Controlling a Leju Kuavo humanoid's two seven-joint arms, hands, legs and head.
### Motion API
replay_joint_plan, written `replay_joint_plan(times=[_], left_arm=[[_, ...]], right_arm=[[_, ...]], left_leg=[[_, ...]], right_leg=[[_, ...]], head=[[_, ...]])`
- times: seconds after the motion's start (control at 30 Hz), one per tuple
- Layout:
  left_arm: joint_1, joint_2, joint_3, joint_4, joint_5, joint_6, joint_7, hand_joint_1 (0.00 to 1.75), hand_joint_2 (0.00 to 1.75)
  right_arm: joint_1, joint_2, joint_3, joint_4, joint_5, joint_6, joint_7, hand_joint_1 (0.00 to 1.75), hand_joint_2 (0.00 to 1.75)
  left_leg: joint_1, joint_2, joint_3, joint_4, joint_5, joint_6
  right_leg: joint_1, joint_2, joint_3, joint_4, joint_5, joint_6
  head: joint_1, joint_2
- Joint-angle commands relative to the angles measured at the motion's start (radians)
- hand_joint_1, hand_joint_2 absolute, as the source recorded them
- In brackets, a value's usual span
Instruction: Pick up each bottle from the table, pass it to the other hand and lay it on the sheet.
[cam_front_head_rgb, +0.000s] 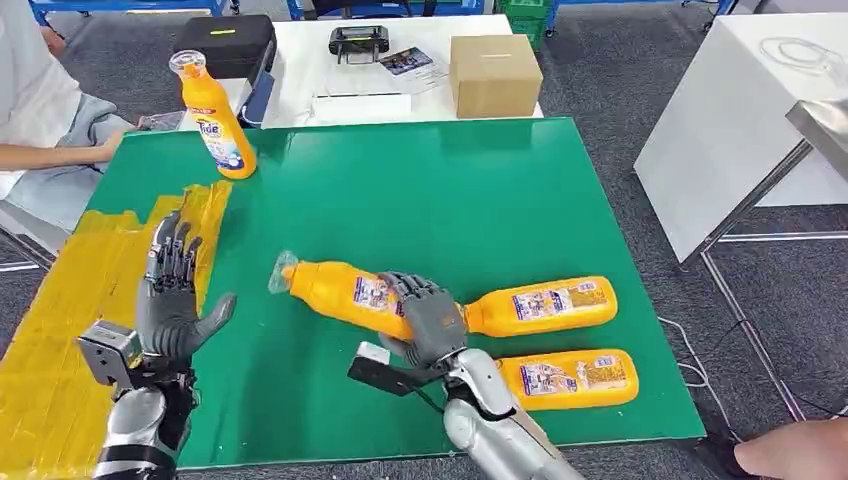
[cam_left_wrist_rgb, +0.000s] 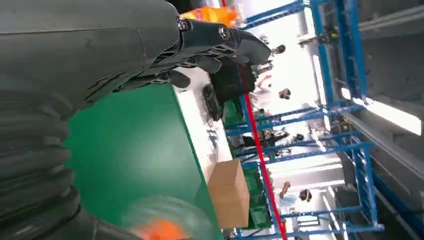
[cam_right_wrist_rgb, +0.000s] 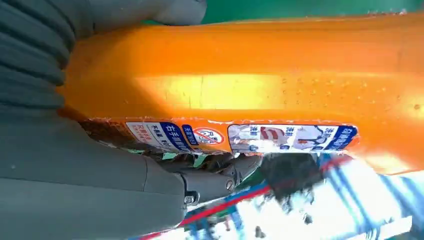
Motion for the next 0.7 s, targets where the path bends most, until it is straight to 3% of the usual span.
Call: replay_joint_plan(times=[0.03,0.13,0.2,0.27,0.33,0.7], left_arm=[[-0.161,-0.036,0.123,0.286,0.108,0.0,0.119,0.0,1.75],[-0.161,-0.036,0.123,0.286,0.108,0.0,0.119,0.0,1.75],[-0.169,-0.02,0.099,0.32,0.104,-0.02,0.142,0.0,1.75],[-0.198,0.029,0.011,0.4,0.015,-0.054,0.221,0.0,1.75],[-0.239,0.043,-0.043,0.493,0.017,-0.153,0.215,0.0,1.75],[-0.241,0.036,-0.1,0.476,0.016,-0.21,0.214,0.0,1.75]], right_arm=[[0.12,0.019,-0.171,-0.232,-0.091,-0.087,-0.107,1.75,1.75],[0.12,0.019,-0.171,-0.232,-0.091,-0.087,-0.107,1.75,1.75],[0.138,0.031,-0.194,-0.263,-0.173,-0.118,-0.186,1.75,1.75],[0.16,0.031,-0.203,-0.31,-0.238,-0.116,-0.232,1.75,1.75],[0.172,0.032,-0.201,-0.352,-0.291,-0.087,-0.269,1.75,1.75],[0.161,0.04,-0.192,-0.34,-0.351,-0.029,-0.29,1.75,1.75]], left_leg=[[0.0,-0.003,0.0,-0.001,0.0,0.0],[0.001,-0.001,0.001,0.0,-0.001,0.0],[0.0,-0.001,0.0,0.0,0.0,0.001],[0.0,-0.002,0.001,0.0,0.0,0.0],[0.001,-0.004,0.001,0.0,-0.001,0.001],[0.0,0.0,0.001,0.0,-0.001,0.0]], right_leg=[[0.0,-0.004,0.002,0.0,-0.001,-0.001],[0.001,-0.002,0.003,-0.001,-0.001,-0.001],[0.0,-0.002,0.001,0.0,0.001,-0.003],[0.0,-0.003,0.001,0.0,0.0,-0.003],[0.001,-0.006,0.003,-0.001,-0.001,-0.003],[0.0,-0.001,0.001,0.0,0.0,-0.003]], head=[[0.0,0.0],[0.0,0.0],[0.0,0.0],[0.0,0.0],[0.0,0.0],[0.0,0.0]])
